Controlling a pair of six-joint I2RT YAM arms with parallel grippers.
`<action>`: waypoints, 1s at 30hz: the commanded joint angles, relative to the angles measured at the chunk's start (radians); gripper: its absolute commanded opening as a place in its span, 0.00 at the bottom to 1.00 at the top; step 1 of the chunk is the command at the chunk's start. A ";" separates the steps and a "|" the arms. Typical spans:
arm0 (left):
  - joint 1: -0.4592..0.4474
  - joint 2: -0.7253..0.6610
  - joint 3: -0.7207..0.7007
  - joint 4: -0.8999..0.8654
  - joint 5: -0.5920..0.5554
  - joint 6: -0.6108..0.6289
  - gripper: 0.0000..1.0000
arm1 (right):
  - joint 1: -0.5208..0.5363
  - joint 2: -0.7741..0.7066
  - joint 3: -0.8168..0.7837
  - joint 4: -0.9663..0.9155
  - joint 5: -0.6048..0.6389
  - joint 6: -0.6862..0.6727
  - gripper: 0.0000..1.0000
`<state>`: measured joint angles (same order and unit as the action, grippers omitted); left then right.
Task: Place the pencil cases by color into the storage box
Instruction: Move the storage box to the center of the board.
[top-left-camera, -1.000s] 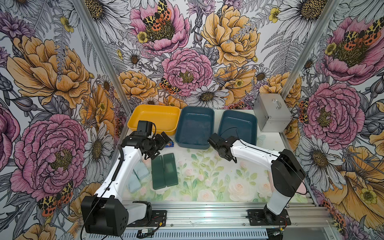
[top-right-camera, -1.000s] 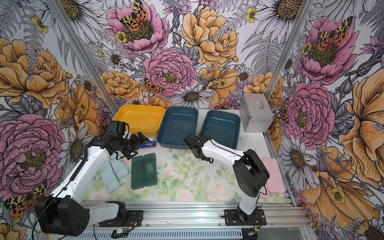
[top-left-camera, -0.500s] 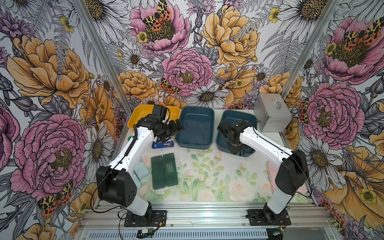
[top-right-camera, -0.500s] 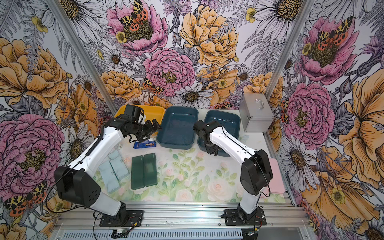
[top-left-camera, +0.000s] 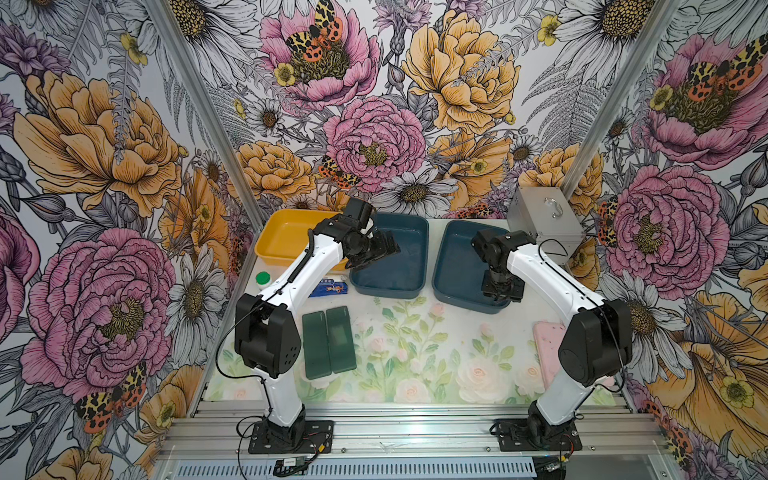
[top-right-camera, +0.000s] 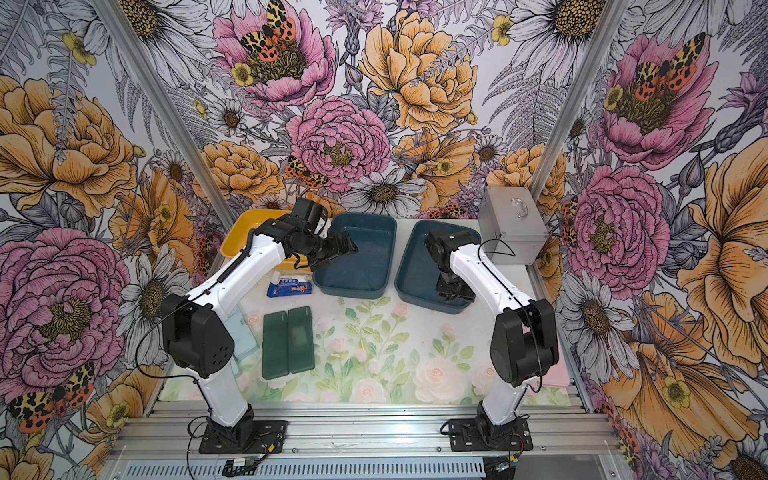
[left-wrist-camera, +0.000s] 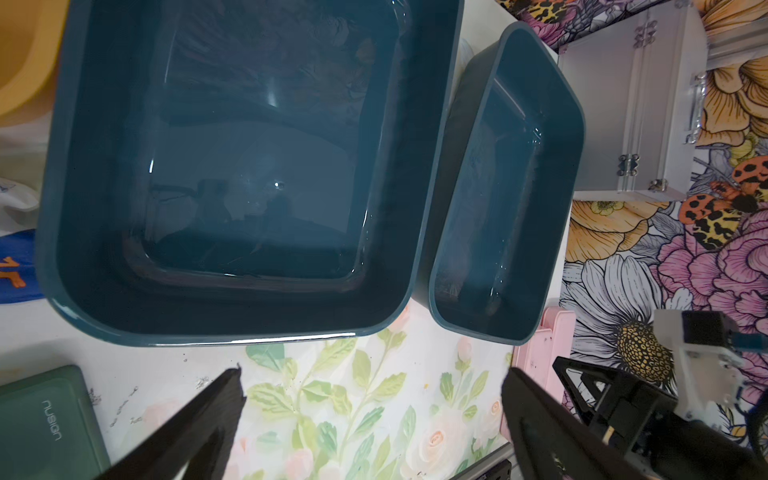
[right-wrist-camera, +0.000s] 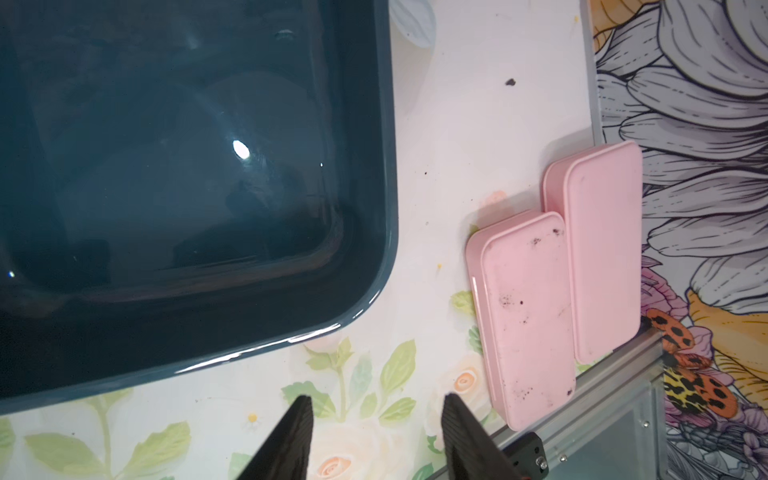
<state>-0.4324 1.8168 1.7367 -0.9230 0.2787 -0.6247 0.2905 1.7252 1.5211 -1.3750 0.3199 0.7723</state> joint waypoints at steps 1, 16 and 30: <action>-0.034 -0.024 0.007 -0.005 0.004 0.016 0.99 | -0.031 0.033 0.005 0.064 -0.015 0.041 0.53; -0.098 -0.224 -0.209 -0.040 -0.059 0.053 0.99 | -0.153 0.209 0.034 0.149 -0.041 -0.024 0.42; -0.080 -0.228 -0.217 -0.056 -0.042 0.053 0.99 | -0.190 0.276 0.093 0.165 0.036 -0.120 0.29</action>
<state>-0.5213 1.5951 1.5158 -0.9695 0.2440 -0.5941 0.1143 1.9820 1.5700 -1.2270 0.3042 0.6792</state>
